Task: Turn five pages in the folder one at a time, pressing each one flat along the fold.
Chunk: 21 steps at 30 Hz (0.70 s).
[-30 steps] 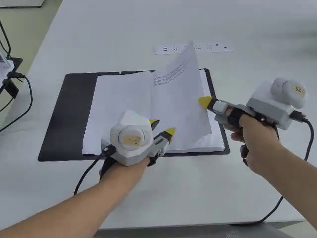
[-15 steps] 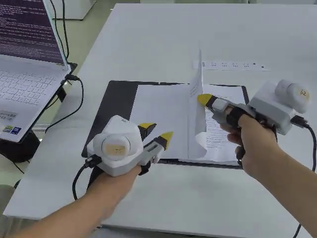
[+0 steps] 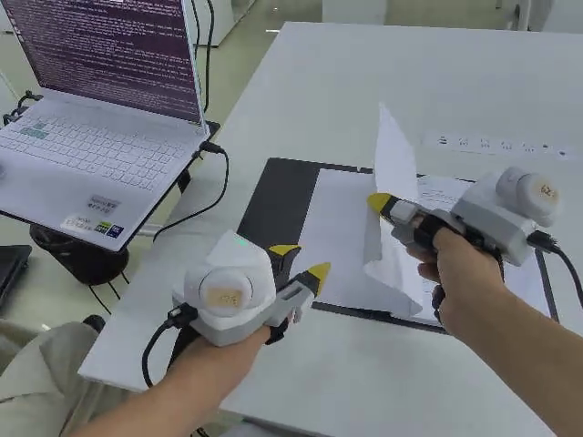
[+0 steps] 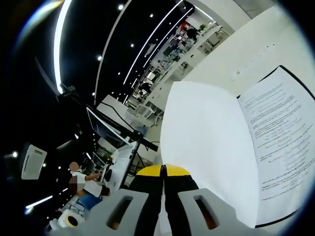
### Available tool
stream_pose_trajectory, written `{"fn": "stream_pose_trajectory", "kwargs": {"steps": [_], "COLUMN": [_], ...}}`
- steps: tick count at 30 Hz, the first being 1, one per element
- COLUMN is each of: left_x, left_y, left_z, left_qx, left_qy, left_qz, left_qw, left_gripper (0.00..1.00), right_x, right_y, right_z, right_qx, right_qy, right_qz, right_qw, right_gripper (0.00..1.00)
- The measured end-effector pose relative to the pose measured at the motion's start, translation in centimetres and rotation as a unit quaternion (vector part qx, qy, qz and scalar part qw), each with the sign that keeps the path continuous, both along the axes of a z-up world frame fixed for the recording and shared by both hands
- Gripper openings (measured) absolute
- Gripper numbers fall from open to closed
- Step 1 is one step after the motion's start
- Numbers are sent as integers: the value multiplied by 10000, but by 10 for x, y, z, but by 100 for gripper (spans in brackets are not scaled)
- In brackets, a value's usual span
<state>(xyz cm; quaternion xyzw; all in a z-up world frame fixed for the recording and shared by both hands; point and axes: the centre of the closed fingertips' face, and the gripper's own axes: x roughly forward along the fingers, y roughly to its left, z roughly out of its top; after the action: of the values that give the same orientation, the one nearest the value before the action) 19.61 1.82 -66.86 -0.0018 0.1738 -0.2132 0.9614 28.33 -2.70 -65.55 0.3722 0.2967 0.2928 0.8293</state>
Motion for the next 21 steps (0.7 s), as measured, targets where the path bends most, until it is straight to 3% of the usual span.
{"fn": "stream_pose_trajectory", "kwargs": {"steps": [7, 10, 11, 15, 21], "left_x": [-1, 0, 0, -1, -2], "left_y": [9, 12, 13, 17, 20], "left_z": [-8, -13, -15, -24, -37], "left_qx": [80, 89, 110, 174, 227], "left_qy": [87, 139, 163, 269, 408], "left_qz": [23, 37, 48, 53, 36], "left_qw": [9999, 9999, 9998, 9995, 9989], "left_gripper": [24, 24, 24, 24, 24], "right_x": [1, 2, 0, 0, -5], "right_y": [33, 43, 47, 53, 59], "right_z": [-23, -40, -49, -74, -96], "right_qx": [-123, -208, -206, -301, -340], "right_qy": [297, 511, 687, 944, 1213], "right_qz": [230, 324, 360, 421, 501], "right_qw": [9992, 9979, 9968, 9942, 9908], "right_gripper": [0, 0, 0, 0, 0]}}
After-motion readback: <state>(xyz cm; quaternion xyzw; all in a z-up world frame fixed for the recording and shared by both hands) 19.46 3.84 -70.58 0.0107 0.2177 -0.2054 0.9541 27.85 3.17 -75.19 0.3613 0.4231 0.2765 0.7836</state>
